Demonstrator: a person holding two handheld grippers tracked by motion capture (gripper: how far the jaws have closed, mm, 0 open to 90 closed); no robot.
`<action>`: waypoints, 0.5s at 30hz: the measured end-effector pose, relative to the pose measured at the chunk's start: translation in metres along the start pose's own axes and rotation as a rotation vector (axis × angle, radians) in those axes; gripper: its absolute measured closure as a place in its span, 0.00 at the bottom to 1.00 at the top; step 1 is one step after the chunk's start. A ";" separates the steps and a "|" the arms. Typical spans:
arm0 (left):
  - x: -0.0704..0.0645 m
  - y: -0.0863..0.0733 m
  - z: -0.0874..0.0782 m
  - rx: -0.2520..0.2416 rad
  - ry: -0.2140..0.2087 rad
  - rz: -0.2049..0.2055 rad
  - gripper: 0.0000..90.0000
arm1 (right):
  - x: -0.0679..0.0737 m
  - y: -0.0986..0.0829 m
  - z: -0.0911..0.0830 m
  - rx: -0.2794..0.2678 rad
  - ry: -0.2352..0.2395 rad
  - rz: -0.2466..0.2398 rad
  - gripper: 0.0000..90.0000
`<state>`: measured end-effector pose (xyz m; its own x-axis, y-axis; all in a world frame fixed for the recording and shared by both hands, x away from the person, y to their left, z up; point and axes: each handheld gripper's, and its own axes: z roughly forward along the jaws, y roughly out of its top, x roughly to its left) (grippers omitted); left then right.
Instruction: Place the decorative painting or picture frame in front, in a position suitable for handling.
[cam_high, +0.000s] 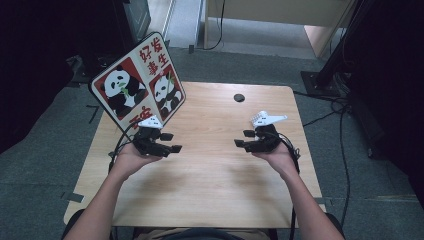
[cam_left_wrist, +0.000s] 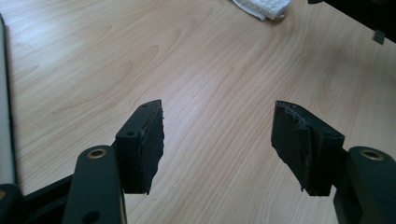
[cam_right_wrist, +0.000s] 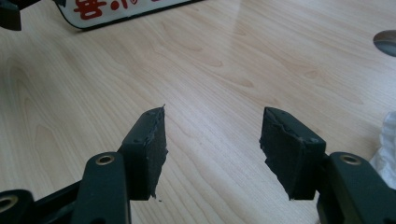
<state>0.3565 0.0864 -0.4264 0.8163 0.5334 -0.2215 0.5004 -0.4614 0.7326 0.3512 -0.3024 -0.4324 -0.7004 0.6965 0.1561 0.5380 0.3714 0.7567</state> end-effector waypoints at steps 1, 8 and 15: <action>0.000 -0.001 -0.001 -0.003 0.002 0.000 0.38 | 0.000 0.000 0.000 0.007 0.003 -0.001 0.46; 0.003 -0.006 -0.014 -0.018 0.021 -0.014 0.38 | -0.001 0.003 0.003 0.016 0.007 -0.017 0.45; 0.007 -0.013 -0.027 -0.029 0.035 -0.034 0.38 | -0.002 0.007 0.008 0.024 0.015 -0.020 0.45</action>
<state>0.3477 0.1152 -0.4205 0.7883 0.5731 -0.2240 0.5185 -0.4226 0.7434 0.3600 -0.2967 -0.4323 -0.7176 0.6800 0.1508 0.5352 0.3998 0.7442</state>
